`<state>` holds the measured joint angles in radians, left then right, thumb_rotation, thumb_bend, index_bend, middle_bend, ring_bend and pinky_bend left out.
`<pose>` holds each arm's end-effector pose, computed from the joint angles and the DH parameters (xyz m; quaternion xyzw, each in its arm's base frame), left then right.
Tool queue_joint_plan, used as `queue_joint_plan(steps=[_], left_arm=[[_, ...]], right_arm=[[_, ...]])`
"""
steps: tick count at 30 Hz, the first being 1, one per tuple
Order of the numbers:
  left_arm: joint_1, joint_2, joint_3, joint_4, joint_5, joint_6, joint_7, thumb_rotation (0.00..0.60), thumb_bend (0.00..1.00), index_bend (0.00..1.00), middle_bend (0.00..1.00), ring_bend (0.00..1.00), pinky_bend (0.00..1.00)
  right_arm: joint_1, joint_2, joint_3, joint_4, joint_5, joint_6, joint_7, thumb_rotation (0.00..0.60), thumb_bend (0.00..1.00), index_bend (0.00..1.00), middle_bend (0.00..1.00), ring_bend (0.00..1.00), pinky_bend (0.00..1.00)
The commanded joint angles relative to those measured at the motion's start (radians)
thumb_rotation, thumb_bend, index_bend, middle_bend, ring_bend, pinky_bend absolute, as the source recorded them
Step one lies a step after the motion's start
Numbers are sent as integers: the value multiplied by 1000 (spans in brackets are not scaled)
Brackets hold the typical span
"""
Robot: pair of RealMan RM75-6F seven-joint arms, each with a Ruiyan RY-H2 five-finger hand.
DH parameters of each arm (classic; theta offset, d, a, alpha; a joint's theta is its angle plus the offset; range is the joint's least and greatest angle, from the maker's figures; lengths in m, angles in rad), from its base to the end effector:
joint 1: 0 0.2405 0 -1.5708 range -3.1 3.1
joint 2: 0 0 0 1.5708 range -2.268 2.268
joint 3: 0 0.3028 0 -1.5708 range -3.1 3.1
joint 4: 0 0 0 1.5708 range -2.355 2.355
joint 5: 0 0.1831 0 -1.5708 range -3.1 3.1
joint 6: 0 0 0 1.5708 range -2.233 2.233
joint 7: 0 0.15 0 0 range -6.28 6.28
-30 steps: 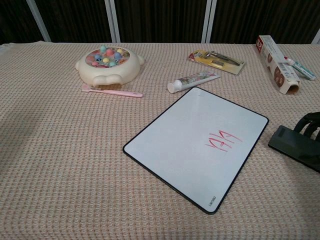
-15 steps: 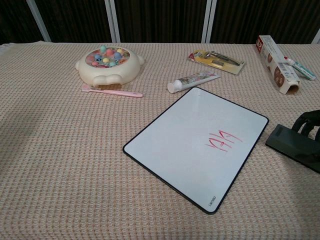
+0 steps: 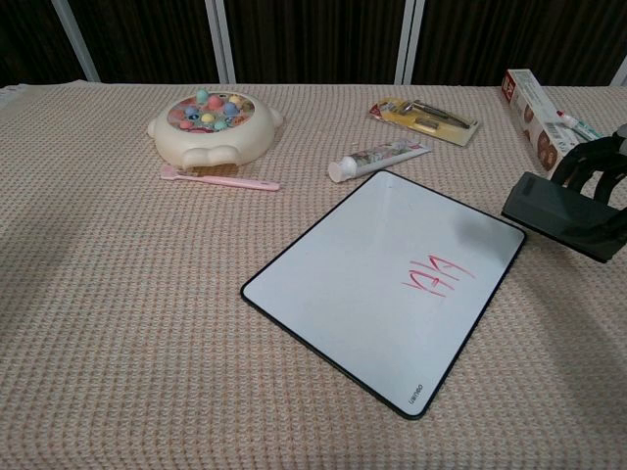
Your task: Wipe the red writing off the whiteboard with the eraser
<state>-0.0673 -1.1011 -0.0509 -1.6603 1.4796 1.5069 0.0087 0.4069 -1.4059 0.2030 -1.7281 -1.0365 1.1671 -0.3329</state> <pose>-0.3392 0.1819 0.2107 -0.5767 -0.3970 -0.3942 0.5953 -0.2701 -0.2979 0.0774 0.5985 -0.5030 0.3691 0.5025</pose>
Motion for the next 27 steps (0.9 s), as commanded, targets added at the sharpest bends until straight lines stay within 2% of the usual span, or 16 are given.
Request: queue_joint_plan(steps=[1,12,21,27], left_arm=[[0,0,0,0,0,-1,2,600,637,157,88,23,10],[-1,3,-2,0,-3,-2,-4,600,638,157,89,23,10],[-1,4,-4,0,-8,-4,-8,600,638,157,89,23,10],[-2,7,-4,-1,-10,-7,-10,600,638,157,88,23,10]], right_arm=[[24,-2,10,1,1,-24,-9,600,412,492,506,502,249],[157,-111,51,91,88,-106,-94,600,413,492,506,504,249],[231,-185,59,158,139,-127,-168,600,412,492,507,507,250],[261,-216,44,184,179,-116,-230,600,413,492,507,508,250]])
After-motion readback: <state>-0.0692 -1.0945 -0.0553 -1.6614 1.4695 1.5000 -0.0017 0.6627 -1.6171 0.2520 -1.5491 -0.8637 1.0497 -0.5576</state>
